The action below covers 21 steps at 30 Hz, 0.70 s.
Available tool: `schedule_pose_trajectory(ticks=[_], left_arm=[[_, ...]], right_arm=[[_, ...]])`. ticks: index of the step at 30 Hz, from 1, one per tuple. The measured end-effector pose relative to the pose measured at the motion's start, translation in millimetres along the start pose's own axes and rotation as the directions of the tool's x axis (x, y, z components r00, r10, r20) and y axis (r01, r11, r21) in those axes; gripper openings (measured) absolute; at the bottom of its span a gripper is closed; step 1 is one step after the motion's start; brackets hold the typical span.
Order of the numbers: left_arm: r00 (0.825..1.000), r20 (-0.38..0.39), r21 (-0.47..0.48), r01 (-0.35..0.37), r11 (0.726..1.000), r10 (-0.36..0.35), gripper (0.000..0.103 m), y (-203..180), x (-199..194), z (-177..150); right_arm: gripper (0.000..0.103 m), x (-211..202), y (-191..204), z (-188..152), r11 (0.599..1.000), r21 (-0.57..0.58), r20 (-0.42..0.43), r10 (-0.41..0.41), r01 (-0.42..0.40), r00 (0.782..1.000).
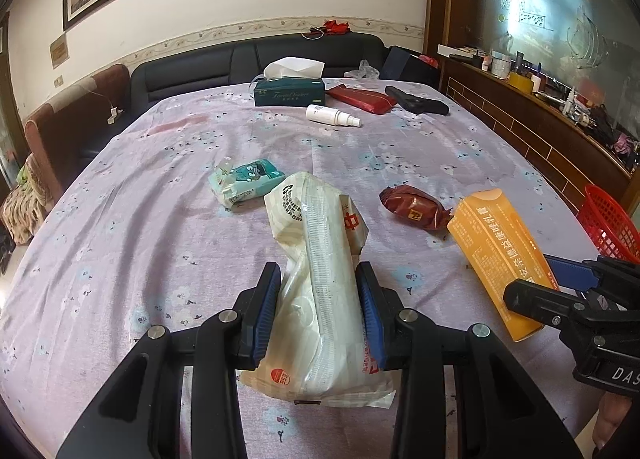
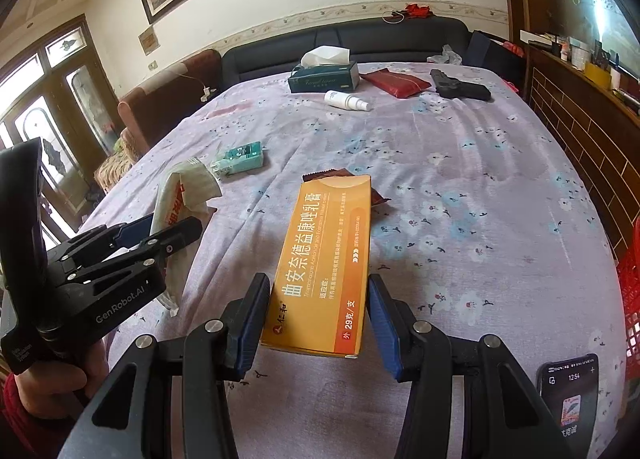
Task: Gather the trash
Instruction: 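Lift the white bag and orange box above the bed with both tools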
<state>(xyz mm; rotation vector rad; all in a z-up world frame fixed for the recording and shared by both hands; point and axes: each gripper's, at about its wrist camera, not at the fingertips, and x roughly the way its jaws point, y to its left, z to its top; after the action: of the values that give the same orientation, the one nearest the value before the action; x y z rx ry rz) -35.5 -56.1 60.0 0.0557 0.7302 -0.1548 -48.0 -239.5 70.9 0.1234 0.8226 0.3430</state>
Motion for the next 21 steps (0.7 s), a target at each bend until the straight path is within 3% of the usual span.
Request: schedule_pose_trajectory(ticks=[21], left_arm=[[1.000,-0.004,0.021,0.014,1.000,-0.014,0.037,-11.2,-1.9,0.2]], right_arm=[[0.053,-16.9,-8.9,-2.2,1.000,0.030,0.023,0.006,-0.006,1.000]])
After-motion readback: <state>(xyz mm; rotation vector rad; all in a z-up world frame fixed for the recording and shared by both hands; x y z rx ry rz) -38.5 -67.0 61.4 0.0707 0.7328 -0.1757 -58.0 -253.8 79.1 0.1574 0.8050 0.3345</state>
